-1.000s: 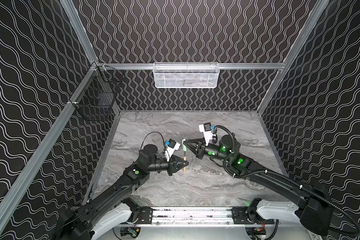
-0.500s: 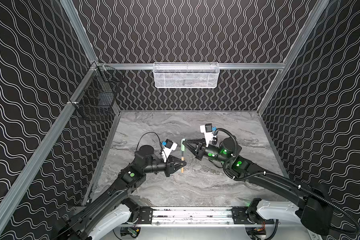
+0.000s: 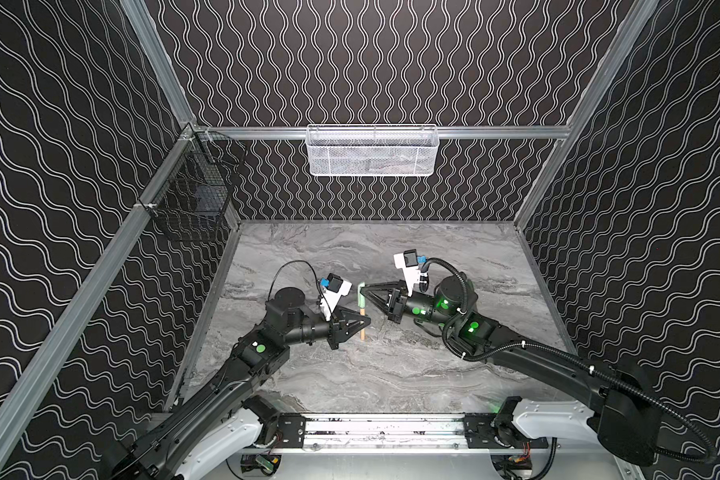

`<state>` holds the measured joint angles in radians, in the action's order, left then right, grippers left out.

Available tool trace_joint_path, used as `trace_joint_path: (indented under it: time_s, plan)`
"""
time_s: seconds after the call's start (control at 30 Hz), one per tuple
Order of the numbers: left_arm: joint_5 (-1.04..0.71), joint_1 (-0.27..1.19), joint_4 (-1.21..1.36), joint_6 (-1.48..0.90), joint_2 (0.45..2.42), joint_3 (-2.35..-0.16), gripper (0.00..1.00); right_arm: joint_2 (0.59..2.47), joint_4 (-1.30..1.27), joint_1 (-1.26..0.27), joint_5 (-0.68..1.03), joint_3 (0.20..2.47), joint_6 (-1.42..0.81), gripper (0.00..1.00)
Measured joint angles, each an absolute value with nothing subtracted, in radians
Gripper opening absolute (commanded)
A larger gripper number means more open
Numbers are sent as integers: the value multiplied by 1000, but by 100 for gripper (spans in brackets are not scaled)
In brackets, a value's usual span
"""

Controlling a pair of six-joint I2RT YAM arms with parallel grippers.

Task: Insert the pens into the pen caps
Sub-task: 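Push the green cap down onto the pen held by the left gripper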

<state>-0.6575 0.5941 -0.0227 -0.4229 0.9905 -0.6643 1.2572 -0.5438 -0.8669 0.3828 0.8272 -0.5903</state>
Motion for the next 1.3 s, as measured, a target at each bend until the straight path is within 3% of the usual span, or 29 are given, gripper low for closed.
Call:
trace_joint_path:
  time_s: [0.33,0.7,1.0,1.3]
  plan:
    - [-660,593,-28,-408,987,-685,0,1242,-421,-871,430,868,-556,21]
    - [-752,593,-9,-376,977,-729,0,1189,-261,-771,604,915,-480,49]
    - [-889,597,-74,-334,1008,-782,0,1210,-193,-732,851,1020,-400,50]
    - [-939,602,-108,-311,1007,-785,0,1242,-157,-731,950,1094,-348,49]
